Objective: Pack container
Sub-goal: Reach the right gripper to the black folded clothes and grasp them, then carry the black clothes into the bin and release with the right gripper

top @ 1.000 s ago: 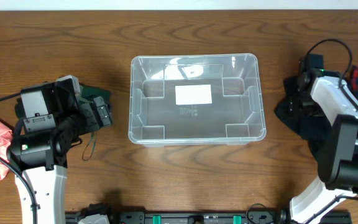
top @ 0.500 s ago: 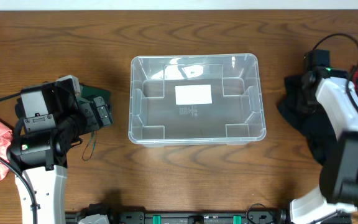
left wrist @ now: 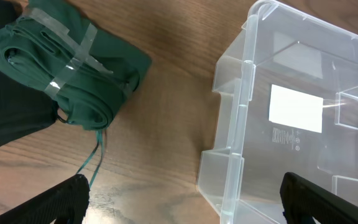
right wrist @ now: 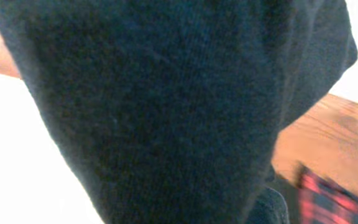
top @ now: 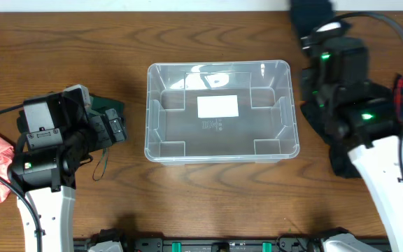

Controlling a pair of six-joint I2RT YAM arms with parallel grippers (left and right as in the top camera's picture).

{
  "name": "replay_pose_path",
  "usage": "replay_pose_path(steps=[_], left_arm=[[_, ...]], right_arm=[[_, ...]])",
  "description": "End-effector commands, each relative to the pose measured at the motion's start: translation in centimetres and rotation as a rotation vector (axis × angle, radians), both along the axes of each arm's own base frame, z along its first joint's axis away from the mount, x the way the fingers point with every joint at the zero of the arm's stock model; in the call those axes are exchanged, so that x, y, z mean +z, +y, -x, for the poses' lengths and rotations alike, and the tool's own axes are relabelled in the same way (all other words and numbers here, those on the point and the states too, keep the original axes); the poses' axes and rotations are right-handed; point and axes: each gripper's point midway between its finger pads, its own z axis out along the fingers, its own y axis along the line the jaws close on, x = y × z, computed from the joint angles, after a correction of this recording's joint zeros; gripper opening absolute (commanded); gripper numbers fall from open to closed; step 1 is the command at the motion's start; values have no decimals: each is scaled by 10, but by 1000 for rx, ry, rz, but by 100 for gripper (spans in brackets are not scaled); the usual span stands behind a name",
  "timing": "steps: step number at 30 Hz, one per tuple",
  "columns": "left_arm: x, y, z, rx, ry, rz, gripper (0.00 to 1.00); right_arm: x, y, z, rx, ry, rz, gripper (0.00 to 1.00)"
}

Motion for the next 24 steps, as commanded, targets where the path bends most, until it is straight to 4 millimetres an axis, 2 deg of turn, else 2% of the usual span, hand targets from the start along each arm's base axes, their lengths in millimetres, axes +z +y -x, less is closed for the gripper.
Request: replay_pose_path(steps=[1,3,6,10,12,16,18,20,22,23,24], left_arm=[[8,1,-3,10,-22,6,98],[8,1,-3,10,-22,6,98],[8,1,-3,10,-22,6,98],[8,1,-3,9,-22,5,98],[8,1,-3,10,-21,6,98],[8,1,-3,9,-21,6,98],[8,1,-3,9,-21,6,98],[8,1,-3,9,-21,6,98],[8,1,-3,9,-21,5,98],[8,1,-3,9,-21,6,98],[8,1,-3,9,-21,6,98]], right_arm=[[-22,57,4,163,68,-50,2],[-39,89,7,295,104,6,3],[-68,125,8,485,141,163,4],[-118,172,12,730,198,312,1],[-143,191,19,833,235,342,1],[-188,210,18,880,293,372,4],[-207,214,15,884,315,378,41],[-216,211,10,859,322,401,78],[-208,202,-1,743,297,405,99],[-199,197,-5,686,276,403,99],[-182,189,-13,600,236,399,99]])
